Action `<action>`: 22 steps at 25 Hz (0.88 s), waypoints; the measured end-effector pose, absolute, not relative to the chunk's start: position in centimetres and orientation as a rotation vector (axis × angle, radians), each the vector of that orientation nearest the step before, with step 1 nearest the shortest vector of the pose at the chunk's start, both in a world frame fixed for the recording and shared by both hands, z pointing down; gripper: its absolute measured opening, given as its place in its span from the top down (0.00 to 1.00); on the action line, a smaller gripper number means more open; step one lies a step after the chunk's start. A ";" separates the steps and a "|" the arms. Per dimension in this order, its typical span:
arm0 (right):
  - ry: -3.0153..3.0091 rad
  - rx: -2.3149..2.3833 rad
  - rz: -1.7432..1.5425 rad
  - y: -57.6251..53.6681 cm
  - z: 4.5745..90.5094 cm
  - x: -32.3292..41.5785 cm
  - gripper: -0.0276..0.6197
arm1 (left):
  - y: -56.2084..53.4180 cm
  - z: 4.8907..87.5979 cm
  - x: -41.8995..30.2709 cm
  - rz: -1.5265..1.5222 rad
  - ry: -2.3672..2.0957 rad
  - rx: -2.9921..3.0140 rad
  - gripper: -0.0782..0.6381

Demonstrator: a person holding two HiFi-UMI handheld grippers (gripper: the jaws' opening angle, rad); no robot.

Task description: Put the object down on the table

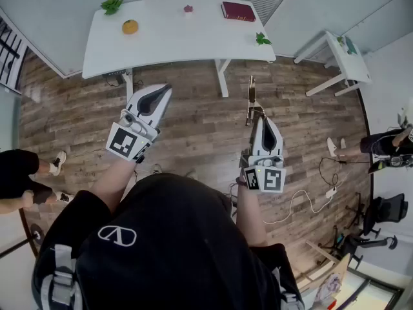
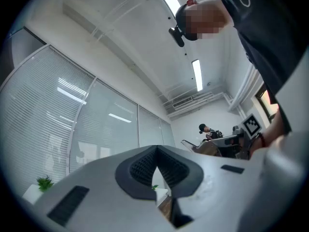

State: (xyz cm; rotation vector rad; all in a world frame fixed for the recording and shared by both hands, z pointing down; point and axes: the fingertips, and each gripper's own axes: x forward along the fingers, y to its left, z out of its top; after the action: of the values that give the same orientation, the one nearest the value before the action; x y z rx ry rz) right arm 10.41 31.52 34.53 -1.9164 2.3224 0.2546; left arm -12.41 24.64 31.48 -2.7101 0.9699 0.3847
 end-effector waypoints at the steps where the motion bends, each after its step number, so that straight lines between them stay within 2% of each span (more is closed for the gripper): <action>1: 2.322 -1.917 0.255 31.5 34.5 10.4 0.94 | 24.7 31.7 -12.4 0.376 0.969 -2.714 0.88; 22: 2.338 -1.811 0.221 29.1 34.5 11.9 0.94 | 23.4 32.5 -10.9 0.353 1.020 -2.701 0.88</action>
State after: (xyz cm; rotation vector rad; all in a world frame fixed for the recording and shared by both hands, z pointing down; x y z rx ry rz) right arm 11.92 29.14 34.46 -1.8106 2.3385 0.2207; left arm -10.86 23.42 32.48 -2.7008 1.0203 0.3534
